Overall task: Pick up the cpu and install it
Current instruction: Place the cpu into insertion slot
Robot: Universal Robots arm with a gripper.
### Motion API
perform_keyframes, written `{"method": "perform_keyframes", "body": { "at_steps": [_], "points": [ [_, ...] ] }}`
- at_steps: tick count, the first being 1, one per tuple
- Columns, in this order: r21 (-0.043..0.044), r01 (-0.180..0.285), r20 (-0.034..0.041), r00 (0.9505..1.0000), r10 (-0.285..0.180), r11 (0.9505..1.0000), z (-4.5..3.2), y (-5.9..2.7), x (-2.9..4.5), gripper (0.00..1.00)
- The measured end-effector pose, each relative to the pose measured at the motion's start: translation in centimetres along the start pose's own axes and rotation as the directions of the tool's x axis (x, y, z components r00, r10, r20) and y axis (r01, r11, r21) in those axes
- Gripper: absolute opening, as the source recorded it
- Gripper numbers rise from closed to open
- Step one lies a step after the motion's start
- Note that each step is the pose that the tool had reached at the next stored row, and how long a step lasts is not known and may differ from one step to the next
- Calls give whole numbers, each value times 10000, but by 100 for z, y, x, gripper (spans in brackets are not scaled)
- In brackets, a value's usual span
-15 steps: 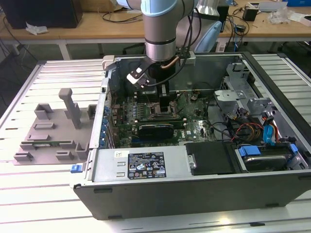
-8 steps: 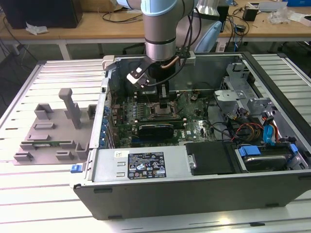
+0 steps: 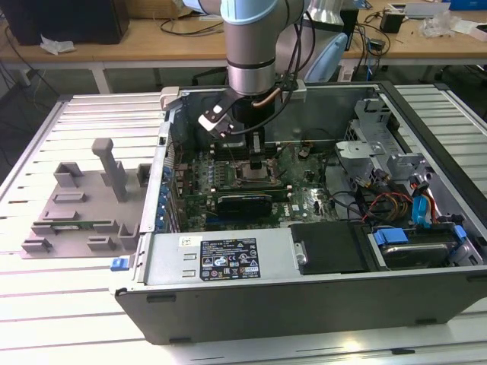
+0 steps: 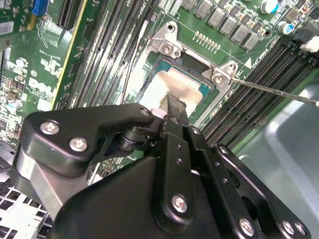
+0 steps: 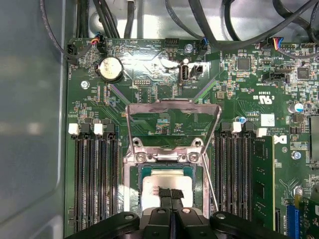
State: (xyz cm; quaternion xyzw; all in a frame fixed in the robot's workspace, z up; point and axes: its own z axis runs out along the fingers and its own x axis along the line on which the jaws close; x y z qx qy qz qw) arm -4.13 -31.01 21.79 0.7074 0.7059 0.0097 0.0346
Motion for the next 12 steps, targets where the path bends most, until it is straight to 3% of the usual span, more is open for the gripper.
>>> {"method": "perform_keyframes", "body": {
  "at_steps": [9,12],
  "points": [
    [-2,0,10,10000,0,10000,-282,18,-10,11],
    [-2,1,14,10000,-1,10000,-302,19,-10,11]
  ]
}}
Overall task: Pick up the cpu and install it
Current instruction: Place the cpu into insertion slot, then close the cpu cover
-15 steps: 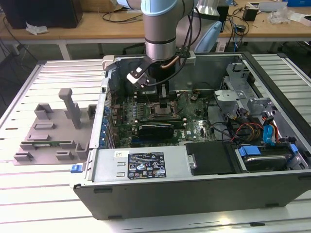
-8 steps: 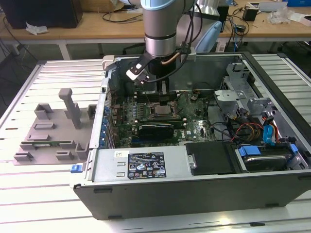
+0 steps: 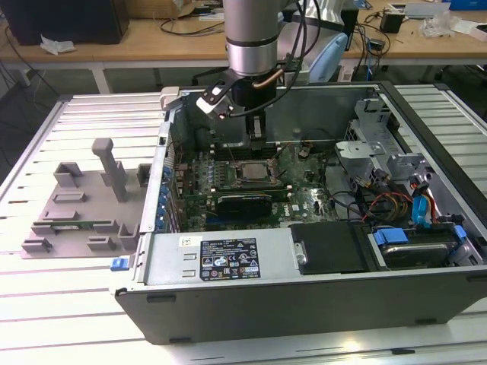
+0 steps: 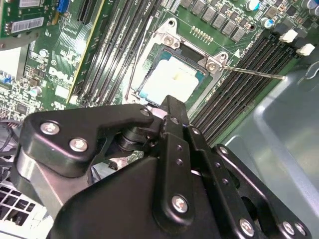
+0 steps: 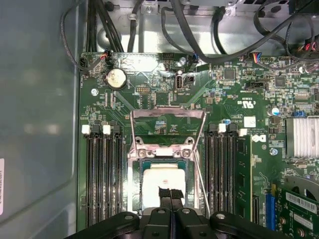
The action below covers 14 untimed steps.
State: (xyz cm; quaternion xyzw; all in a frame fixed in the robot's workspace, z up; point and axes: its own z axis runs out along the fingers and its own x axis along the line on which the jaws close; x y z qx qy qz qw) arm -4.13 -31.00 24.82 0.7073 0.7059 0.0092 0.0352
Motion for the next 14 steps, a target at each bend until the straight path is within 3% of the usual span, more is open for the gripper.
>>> {"method": "perform_keyframes", "body": {
  "at_steps": [14],
  "points": [
    [0,-1,1,10000,1,10000,-7,0,0,11]
  ]
}}
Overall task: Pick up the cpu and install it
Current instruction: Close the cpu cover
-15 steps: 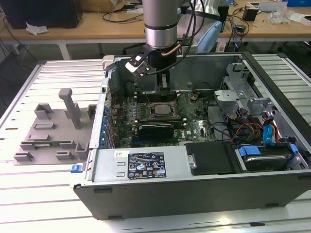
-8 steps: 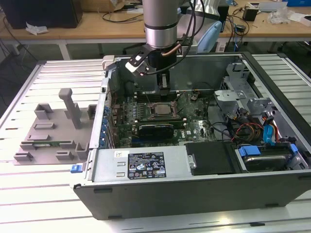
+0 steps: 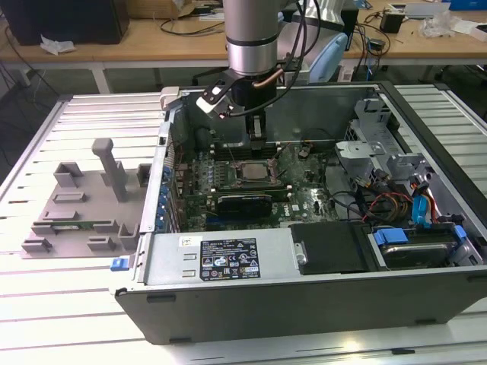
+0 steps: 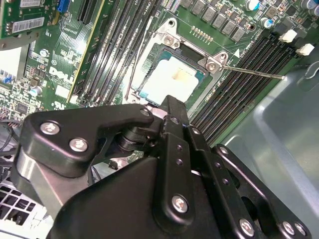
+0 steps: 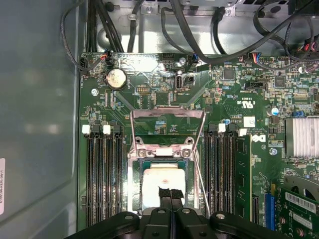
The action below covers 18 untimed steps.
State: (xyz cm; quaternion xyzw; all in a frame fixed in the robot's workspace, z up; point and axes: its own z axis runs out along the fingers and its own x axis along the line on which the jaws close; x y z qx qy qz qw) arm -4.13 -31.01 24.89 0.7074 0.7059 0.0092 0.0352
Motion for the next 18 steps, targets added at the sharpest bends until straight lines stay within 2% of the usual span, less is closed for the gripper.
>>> {"method": "perform_keyframes", "body": {
  "at_steps": [5,10,13,16,18],
  "points": [
    [0,0,-1,10000,0,10000,-64,4,-2,11],
    [0,0,-1,10000,0,10000,-183,12,-4,11],
    [0,1,-1,10000,-1,10000,-203,15,-5,11],
    [0,1,0,10000,-1,10000,-198,100,-5,11],
    [0,1,0,10000,-1,10000,-193,196,-5,11]
  ]
}}
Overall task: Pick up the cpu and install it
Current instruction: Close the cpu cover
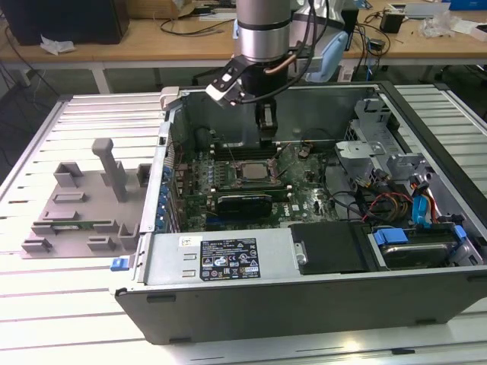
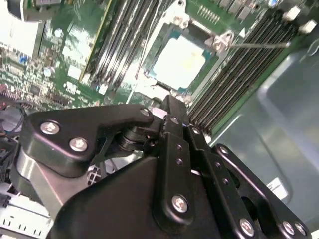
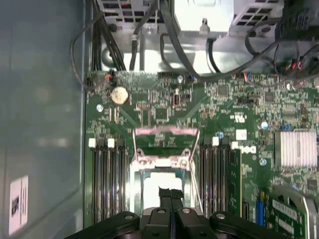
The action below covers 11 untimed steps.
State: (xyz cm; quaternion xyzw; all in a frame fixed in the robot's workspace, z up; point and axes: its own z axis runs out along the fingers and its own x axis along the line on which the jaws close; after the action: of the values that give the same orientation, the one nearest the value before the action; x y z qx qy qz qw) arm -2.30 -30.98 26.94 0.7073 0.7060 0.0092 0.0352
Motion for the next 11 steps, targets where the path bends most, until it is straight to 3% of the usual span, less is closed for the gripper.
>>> {"method": "perform_keyframes", "body": {
  "at_steps": [3,9,11],
  "points": [
    [0,-1,0,10000,1,10000,-4,35,0,11],
    [-1,-1,-3,10000,1,10000,-86,43,-2,11],
    [0,0,1,10000,0,10000,-84,98,-2,11]
  ]
}}
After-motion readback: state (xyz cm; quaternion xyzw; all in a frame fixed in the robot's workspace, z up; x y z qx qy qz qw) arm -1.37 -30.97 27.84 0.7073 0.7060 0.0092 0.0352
